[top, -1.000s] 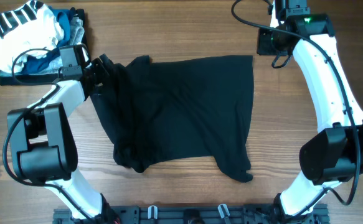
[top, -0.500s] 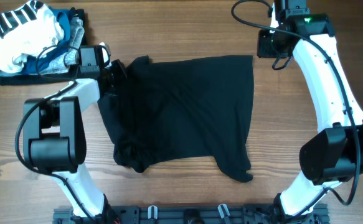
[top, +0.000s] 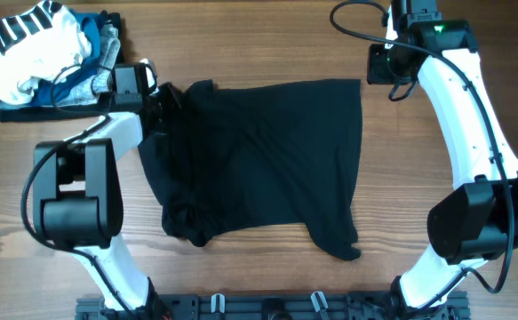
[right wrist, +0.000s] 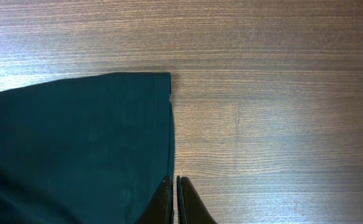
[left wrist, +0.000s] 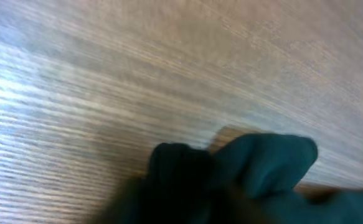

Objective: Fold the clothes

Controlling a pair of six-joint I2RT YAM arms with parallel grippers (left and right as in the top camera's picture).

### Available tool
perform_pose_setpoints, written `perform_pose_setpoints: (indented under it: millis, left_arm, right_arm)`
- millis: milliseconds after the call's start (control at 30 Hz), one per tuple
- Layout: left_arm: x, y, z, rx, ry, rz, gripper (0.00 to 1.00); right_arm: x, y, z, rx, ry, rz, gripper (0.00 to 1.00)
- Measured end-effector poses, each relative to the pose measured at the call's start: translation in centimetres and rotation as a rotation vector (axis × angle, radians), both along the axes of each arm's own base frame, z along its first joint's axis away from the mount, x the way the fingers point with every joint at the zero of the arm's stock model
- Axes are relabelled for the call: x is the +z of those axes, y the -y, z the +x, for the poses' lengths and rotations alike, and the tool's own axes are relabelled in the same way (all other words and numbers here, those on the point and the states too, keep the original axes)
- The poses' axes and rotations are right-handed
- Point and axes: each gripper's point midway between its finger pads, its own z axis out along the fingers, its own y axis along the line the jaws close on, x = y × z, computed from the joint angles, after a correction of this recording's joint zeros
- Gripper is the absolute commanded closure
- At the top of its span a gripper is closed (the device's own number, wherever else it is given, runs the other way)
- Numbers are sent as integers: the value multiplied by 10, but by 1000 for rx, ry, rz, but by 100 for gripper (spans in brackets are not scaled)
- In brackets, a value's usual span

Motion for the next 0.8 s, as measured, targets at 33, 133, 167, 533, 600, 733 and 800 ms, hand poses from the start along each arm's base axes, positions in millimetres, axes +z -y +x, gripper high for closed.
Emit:
perform_pose_setpoints:
  millis: [33, 133, 167, 533, 600, 733, 800]
  left_arm:
    - [7, 1, 2, -3, 17, -2, 0]
    - [15, -7, 8, 25, 26, 20, 0]
    - [21, -11, 15, 40, 44, 27, 0]
    - [18, 81, 22, -154, 98, -50, 0]
    - [15, 86, 18, -167, 81, -53, 0]
    - [16, 85, 19, -160, 78, -59, 12]
    - [15, 82, 19, -144, 69, -58, 38]
  right_arm:
    - [0, 0, 0, 3, 1, -1, 89]
    - [0, 0, 0, 12, -2, -5, 90]
    - [0, 0, 0, 13, -2, -6, 91]
    - [-3, -5, -6, 24, -27, 20, 93]
    - [-3, -5, -6, 25, -28, 21, 93]
    - [-4, -5, -9, 27, -41, 22, 87]
    - [-5, -8, -12, 35, -55, 38, 96]
